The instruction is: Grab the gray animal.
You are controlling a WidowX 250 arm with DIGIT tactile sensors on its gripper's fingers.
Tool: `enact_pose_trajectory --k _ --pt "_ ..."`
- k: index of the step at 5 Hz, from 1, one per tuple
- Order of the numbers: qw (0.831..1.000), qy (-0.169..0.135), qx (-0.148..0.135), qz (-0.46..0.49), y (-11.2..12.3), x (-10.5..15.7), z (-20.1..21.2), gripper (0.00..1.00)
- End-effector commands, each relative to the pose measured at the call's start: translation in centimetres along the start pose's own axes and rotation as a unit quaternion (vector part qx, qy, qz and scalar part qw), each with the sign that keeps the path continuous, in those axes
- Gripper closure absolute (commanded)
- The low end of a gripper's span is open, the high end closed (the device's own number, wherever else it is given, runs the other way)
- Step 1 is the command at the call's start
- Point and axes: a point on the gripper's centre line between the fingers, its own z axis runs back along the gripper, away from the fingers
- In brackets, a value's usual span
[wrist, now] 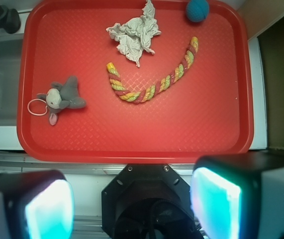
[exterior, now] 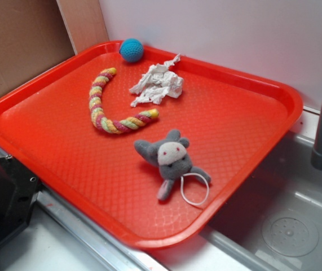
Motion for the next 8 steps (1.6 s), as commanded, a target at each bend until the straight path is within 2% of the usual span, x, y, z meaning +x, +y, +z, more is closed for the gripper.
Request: enact_pose_trajectory --k 1,3,4,5,6,7,8 --pt "1.0 0.0 0.0 0.0 0.0 0.0 0.0 0.0" --pt "0.987 -0.011 0.005 -0.161 -0.7 2.4 -2.1 0.0" --pt "0.967 -0.024 -0.003 -0.255 -1.7 3.4 -3.5 0.0" --pt "0.927 -0.03 -0.059 -0.368 -2.6 4.4 -5.3 0.0" --pt "0.885 -0.037 -0.081 -0.457 -3.3 5.8 -7.3 0.0" --pt "0.832 -0.026 -0.096 -0.546 -4.9 7.3 -10.4 0.0" --pt "0.795 -0.027 -0.091 -0.599 -6.3 7.9 -12.6 0.0"
